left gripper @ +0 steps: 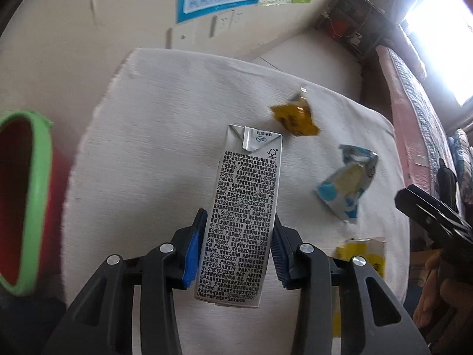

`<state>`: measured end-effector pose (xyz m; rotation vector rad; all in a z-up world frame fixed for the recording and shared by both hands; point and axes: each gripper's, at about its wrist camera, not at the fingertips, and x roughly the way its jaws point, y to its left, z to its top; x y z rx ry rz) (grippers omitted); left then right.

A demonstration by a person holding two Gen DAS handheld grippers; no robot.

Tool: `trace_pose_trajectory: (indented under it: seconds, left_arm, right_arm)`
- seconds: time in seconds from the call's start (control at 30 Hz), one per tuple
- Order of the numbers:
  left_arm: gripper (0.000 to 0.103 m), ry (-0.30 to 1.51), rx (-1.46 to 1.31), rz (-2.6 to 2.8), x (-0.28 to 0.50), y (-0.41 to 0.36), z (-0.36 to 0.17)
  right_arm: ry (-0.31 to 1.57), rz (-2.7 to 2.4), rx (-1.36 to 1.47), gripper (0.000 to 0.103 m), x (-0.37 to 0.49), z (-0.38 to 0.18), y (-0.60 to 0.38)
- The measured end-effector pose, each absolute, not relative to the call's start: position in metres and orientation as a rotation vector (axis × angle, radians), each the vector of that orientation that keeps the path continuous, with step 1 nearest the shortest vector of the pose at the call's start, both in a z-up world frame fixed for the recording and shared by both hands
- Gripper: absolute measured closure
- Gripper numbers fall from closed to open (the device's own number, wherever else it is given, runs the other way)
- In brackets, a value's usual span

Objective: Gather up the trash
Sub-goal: 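Grasp the white milk carton with the left gripper while the right grasps the foil packet, then carry the milk carton and foil packet over the red bin and open both grippers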

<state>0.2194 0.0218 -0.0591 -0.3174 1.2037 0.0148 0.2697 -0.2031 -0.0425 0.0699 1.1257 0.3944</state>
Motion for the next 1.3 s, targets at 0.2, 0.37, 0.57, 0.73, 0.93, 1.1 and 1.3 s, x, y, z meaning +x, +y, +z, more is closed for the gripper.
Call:
trace_pose_trajectory:
  seconds: [0.2, 0.37, 0.57, 0.73, 0.93, 1.1, 1.3]
  left_arm:
    - [0.065, 1.196, -0.318, 0.053, 0.215, 0.047, -0.062]
    - [0.064, 1.184, -0.280, 0.090, 0.214, 0.061, -0.063]
    - [0.064, 1.180, -0.269, 0.110, 0.218, 0.070, -0.063]
    - [0.064, 1.167, -0.282, 0.105, 0.216, 0.068, -0.057]
    - [0.064, 1.138, -0.292, 0.064, 0.203, 0.055, -0.041]
    - [0.064, 1.103, -0.292, 0.042, 0.186, 0.050, -0.023]
    - [0.064, 1.067, -0.290, 0.029, 0.157, 0.053, -0.001]
  right_arm:
    - [1.154, 0.365, 0.032, 0.013, 0.283, -0.065, -0.191]
    - [1.177, 0.361, 0.016, 0.034, 0.291, -0.078, -0.186]
    - [1.190, 0.378, 0.004, 0.078, 0.290, -0.084, -0.185]
    - [1.164, 0.373, -0.007, 0.086, 0.283, -0.068, -0.192]
    - [1.100, 0.349, 0.010, 0.086, 0.263, -0.031, -0.211]
    - [1.048, 0.339, 0.029, 0.086, 0.237, 0.001, -0.219]
    - [0.998, 0.353, 0.024, 0.086, 0.209, 0.033, -0.213]
